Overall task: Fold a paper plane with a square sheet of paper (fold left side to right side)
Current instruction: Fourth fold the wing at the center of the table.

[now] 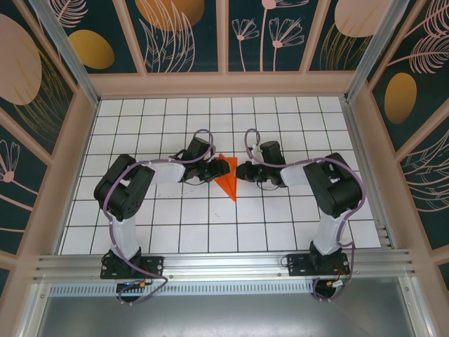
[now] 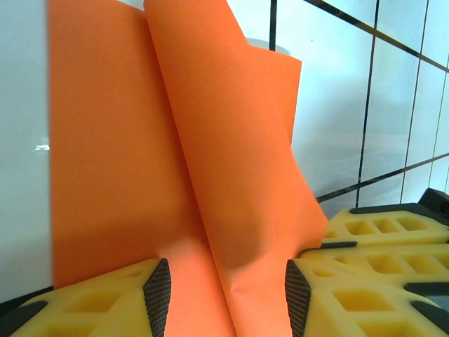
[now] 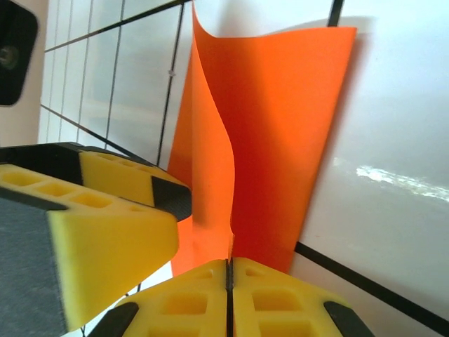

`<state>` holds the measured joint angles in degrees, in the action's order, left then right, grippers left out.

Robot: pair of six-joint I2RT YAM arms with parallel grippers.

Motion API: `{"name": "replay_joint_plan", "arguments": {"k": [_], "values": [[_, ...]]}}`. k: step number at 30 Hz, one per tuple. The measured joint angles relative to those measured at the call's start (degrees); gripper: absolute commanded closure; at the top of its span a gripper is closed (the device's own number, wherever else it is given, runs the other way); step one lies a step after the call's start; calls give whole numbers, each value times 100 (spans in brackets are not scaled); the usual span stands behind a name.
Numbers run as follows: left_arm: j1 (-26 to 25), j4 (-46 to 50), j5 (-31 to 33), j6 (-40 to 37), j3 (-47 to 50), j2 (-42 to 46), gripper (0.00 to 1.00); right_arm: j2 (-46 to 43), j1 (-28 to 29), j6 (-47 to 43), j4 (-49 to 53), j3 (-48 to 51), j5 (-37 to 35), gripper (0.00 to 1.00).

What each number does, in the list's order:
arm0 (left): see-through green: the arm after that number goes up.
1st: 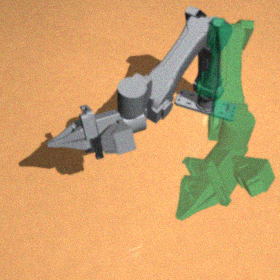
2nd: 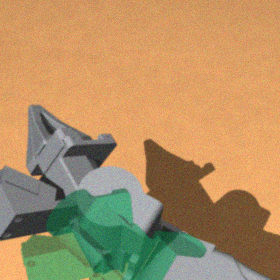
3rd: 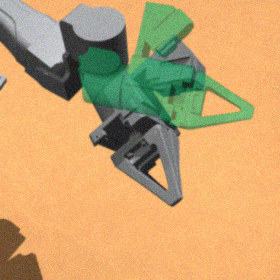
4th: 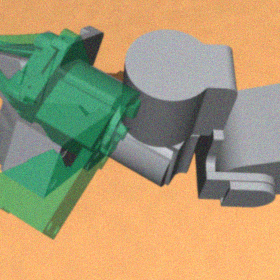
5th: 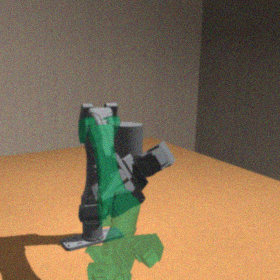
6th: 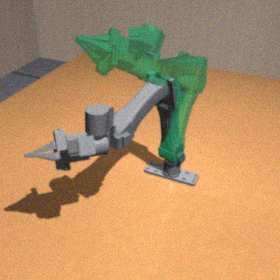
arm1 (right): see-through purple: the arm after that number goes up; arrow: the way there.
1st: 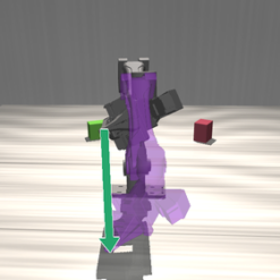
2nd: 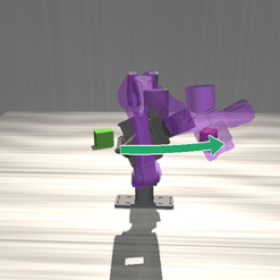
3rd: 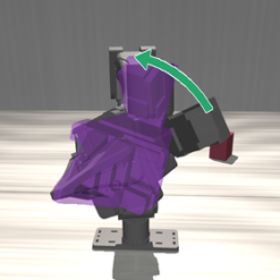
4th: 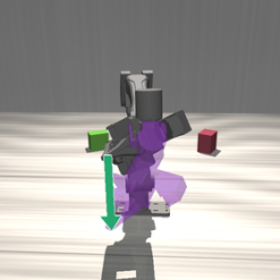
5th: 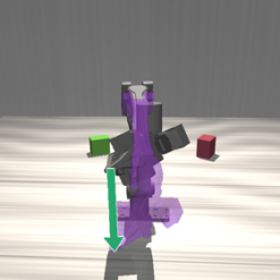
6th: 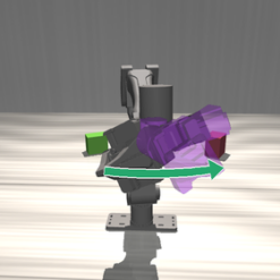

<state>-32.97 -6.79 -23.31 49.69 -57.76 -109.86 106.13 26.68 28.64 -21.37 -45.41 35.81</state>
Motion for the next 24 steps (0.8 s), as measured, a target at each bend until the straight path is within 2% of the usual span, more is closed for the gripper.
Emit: {"name": "replay_joint_plan", "arguments": {"k": [24], "values": [[-11,39,44,-22,0,44,49,232,44,-238,800,-450,-170,90]]}}
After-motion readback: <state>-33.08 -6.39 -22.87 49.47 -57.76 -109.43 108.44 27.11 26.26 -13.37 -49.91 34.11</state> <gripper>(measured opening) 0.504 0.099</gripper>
